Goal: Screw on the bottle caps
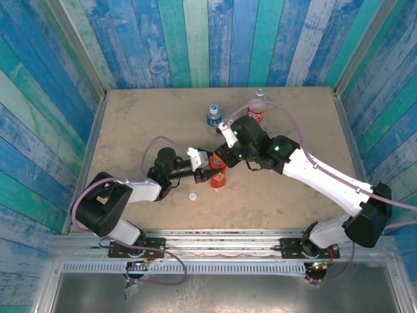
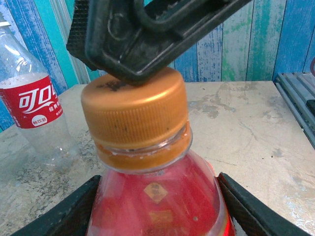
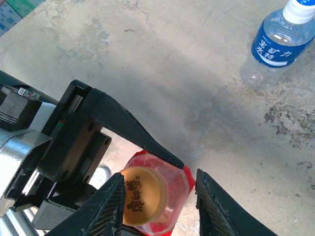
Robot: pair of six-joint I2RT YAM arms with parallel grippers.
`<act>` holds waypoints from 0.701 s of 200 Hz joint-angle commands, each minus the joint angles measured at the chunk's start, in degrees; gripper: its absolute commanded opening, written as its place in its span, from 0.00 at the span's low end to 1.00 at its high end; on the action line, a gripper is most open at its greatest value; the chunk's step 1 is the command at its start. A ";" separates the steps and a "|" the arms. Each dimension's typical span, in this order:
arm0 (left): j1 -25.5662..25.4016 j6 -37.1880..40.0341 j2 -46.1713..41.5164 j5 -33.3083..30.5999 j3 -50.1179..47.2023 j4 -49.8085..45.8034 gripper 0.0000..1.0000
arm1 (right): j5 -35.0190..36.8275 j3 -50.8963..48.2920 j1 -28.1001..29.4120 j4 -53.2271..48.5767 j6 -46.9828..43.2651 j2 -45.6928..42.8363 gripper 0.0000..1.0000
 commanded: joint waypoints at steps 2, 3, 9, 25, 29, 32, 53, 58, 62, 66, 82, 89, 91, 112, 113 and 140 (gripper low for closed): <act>0.19 1.35 -2.13 0.08 0.26 -2.91 0.60 | -0.07 -0.59 -0.26 -5.82 -0.24 0.39 0.40; 0.20 1.33 -2.13 0.07 0.26 -2.95 0.60 | -0.06 -0.58 -0.24 -5.94 -0.21 0.40 0.40; 0.17 1.40 -2.23 0.07 0.27 -3.07 0.61 | -0.14 -0.69 -0.22 -6.27 -0.27 0.35 0.39; 0.20 1.39 -2.14 0.08 0.34 -3.13 0.61 | 0.30 -1.71 -0.22 -6.95 -0.17 -0.36 0.38; 0.20 1.33 -2.14 0.18 0.34 -3.15 0.60 | 0.58 -1.98 -0.23 -7.00 -0.18 -0.62 0.37; 0.20 1.31 -2.23 0.16 0.34 -3.15 0.60 | 0.90 -2.04 -0.22 -7.15 -0.35 -0.80 0.37; 0.18 1.39 -2.56 0.08 0.35 -3.56 0.60 | 2.75 -3.31 -0.44 -6.79 -1.53 -2.13 0.37; 0.20 1.52 -2.72 0.10 0.35 -3.68 0.60 | 2.29 -3.45 -0.38 -6.14 -1.72 -2.03 0.37; 0.15 1.56 -2.81 0.08 0.35 -3.69 0.60 | 1.65 -3.39 -0.45 -5.95 -1.81 -1.71 0.37; 0.19 1.59 -2.82 0.04 0.34 -3.73 0.61 | 0.82 -3.01 -0.41 -6.01 -1.86 -1.28 0.37; 0.15 1.75 -2.70 -0.05 0.36 -3.91 0.60 | -1.60 -0.42 -0.48 -8.11 -2.35 1.32 0.37; 0.20 1.78 -2.73 -0.04 0.35 -3.95 0.60 | -2.22 0.84 -0.35 -9.36 -2.81 2.49 0.37; 0.20 1.82 -2.74 -0.03 0.34 -3.95 0.60 | -2.35 1.08 -0.38 -9.66 -2.91 2.70 0.37; 0.20 1.75 -2.58 0.15 0.38 -4.04 0.60 | -2.65 1.65 -0.47 -8.71 -2.96 2.28 0.37; 0.20 1.79 -2.57 0.15 0.36 -4.04 0.61 | -2.63 1.64 -0.48 -8.66 -2.93 2.22 0.37; 0.17 1.88 -2.74 0.20 0.34 -4.13 0.60 | -3.40 1.86 -0.64 -6.23 -1.18 1.43 0.36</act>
